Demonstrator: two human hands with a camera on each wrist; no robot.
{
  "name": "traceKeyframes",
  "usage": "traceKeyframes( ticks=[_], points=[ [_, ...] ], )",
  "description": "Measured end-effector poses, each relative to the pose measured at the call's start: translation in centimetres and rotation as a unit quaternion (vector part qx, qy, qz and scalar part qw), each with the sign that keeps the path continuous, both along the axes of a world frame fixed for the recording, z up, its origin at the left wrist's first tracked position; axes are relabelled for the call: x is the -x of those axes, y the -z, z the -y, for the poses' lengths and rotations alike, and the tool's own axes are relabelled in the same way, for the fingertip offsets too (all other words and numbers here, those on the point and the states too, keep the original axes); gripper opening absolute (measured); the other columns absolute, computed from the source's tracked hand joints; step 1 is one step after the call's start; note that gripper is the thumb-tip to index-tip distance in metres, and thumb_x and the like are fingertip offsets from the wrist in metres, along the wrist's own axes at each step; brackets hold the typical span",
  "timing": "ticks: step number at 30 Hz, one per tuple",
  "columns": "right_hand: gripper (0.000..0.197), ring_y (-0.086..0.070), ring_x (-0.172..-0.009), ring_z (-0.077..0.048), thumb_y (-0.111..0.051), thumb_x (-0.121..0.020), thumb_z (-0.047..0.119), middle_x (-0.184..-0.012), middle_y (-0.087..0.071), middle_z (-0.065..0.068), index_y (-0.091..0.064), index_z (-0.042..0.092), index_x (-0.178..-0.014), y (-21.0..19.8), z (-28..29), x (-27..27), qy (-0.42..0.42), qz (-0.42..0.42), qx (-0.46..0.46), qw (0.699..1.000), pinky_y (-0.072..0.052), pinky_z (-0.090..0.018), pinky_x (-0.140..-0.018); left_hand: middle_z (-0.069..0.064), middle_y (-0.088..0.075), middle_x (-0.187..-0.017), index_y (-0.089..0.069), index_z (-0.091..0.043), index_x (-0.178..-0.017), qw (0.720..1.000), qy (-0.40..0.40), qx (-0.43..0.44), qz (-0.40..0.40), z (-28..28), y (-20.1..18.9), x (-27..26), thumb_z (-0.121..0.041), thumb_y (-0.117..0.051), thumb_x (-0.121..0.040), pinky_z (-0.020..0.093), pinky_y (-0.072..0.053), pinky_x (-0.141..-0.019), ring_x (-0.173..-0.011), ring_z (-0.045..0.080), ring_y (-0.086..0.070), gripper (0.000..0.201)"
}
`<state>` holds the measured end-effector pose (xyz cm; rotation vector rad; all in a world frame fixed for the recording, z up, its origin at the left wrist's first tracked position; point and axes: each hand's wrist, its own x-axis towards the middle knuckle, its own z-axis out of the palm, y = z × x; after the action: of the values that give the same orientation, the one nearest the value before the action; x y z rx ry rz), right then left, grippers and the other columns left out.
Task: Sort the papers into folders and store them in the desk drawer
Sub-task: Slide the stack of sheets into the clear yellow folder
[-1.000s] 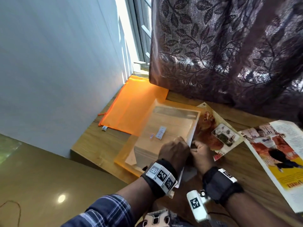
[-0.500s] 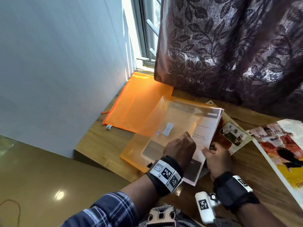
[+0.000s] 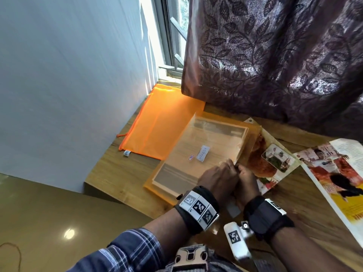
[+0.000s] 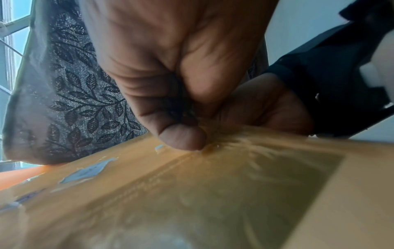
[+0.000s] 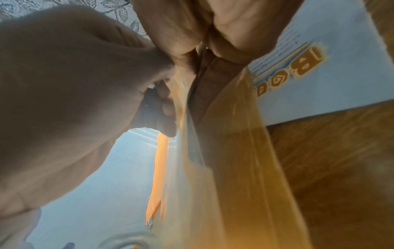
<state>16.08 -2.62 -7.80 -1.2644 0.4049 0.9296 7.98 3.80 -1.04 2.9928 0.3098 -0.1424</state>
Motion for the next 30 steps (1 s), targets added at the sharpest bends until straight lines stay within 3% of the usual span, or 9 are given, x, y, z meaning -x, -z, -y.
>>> traceKeyframes(
  ticks=[7,9,11,13,17,20,22,26,30],
  points=[
    [0.029,-0.06,-0.083,-0.029,-0.06,-0.088,0.038,-0.081,-0.061,-0.015,-0.068,0.013,-0.076,0.4,-0.6,0.2,-0.026,-0.027,0.04,0.998,-0.047,-0.036,-0.073,0.022,-0.065,-0.095,-0.045,0.014,-0.13,0.999,0.025,0.04,-0.017,-1.0,0.0,-0.1,-0.007,-0.042,-0.1,0.04,-0.045,-0.055,-0.076,0.038,-0.068,0.036],
    [0.033,-0.061,-0.063,-0.024,-0.052,-0.096,0.03,-0.065,-0.062,-0.01,-0.065,0.013,-0.071,-0.1,-0.5,0.1,-0.047,-0.017,0.047,0.998,-0.049,-0.029,-0.057,0.018,-0.065,-0.086,-0.055,0.012,-0.121,0.997,0.057,0.031,-0.051,-1.2,0.2,0.1,-0.006,-0.053,-0.093,0.036,-0.045,-0.047,-0.065,0.034,-0.068,0.034],
    [0.034,-0.056,-0.059,-0.021,-0.046,-0.101,0.021,-0.059,-0.06,-0.005,-0.061,0.014,-0.071,-0.2,-0.5,0.2,-0.087,0.027,0.061,0.994,-0.045,-0.031,-0.056,0.013,-0.065,-0.079,-0.062,0.008,-0.114,0.997,0.06,0.015,-0.053,-1.3,0.7,0.1,-0.009,-0.061,-0.088,0.033,-0.049,-0.043,-0.059,0.028,-0.067,0.031],
    [0.037,-0.055,-0.06,-0.022,-0.05,-0.099,0.024,-0.056,-0.059,-0.005,-0.064,0.013,-0.067,-0.3,-0.4,0.3,-0.112,0.042,0.087,0.989,-0.044,-0.032,-0.058,0.017,-0.066,-0.088,-0.054,0.012,-0.124,0.997,0.038,0.041,-0.044,-1.4,0.7,0.0,-0.007,-0.052,-0.094,0.038,-0.055,-0.053,-0.068,0.033,-0.069,0.035],
    [0.027,-0.057,-0.066,-0.022,-0.043,-0.1,0.013,-0.074,-0.059,-0.01,-0.059,0.014,-0.078,-1.4,0.2,0.0,-0.199,0.116,0.104,0.968,-0.049,-0.037,-0.065,0.021,-0.065,-0.095,-0.044,0.011,-0.131,0.998,0.018,0.067,0.008,-1.7,1.4,0.3,-0.01,-0.048,-0.098,0.046,-0.057,-0.062,-0.076,0.039,-0.069,0.04],
    [0.019,-0.063,-0.052,-0.015,-0.052,-0.093,-0.005,-0.072,-0.062,-0.017,-0.063,-0.001,-0.079,-2.3,0.4,-0.3,-0.263,0.194,0.163,0.931,-0.052,-0.03,-0.048,0.022,-0.064,-0.096,-0.047,0.01,-0.128,0.996,0.021,0.082,0.031,-2.2,1.4,0.7,-0.02,-0.05,-0.098,0.045,-0.056,-0.062,-0.076,0.038,-0.068,0.042],
    [0.013,-0.062,-0.044,-0.015,-0.05,-0.093,-0.009,-0.072,-0.059,-0.021,-0.062,-0.008,-0.089,-2.3,0.8,-0.3,-0.241,0.203,0.179,0.932,-0.05,-0.026,-0.039,0.021,-0.063,-0.098,-0.054,0.007,-0.12,0.995,0.029,0.082,0.039,-2.6,1.5,1.0,-0.024,-0.049,-0.1,0.043,-0.054,-0.06,-0.076,0.038,-0.067,0.037],
    [0.025,-0.06,-0.045,-0.023,-0.038,-0.094,-0.011,-0.072,-0.058,-0.02,-0.059,-0.001,-0.088,-2.7,1.5,0.8,-0.172,0.182,0.196,0.948,-0.058,-0.034,-0.044,0.015,-0.062,-0.099,-0.061,-0.006,-0.107,0.996,0.038,0.072,0.027,-3.3,2.5,2.2,-0.03,-0.049,-0.1,0.036,-0.04,-0.056,-0.082,0.036,-0.066,0.027],
    [0.019,-0.068,-0.058,-0.027,-0.045,-0.097,-0.004,-0.082,-0.067,-0.019,-0.059,0.005,-0.106,-3.0,1.8,2.7,-0.131,0.212,0.198,0.948,-0.058,-0.032,-0.053,0.01,-0.058,-0.103,-0.059,-0.013,-0.107,0.996,0.052,0.071,0.006,-4.0,3.0,4.1,-0.033,-0.049,-0.099,0.037,-0.046,-0.057,-0.084,0.034,-0.064,0.024]
  ],
)
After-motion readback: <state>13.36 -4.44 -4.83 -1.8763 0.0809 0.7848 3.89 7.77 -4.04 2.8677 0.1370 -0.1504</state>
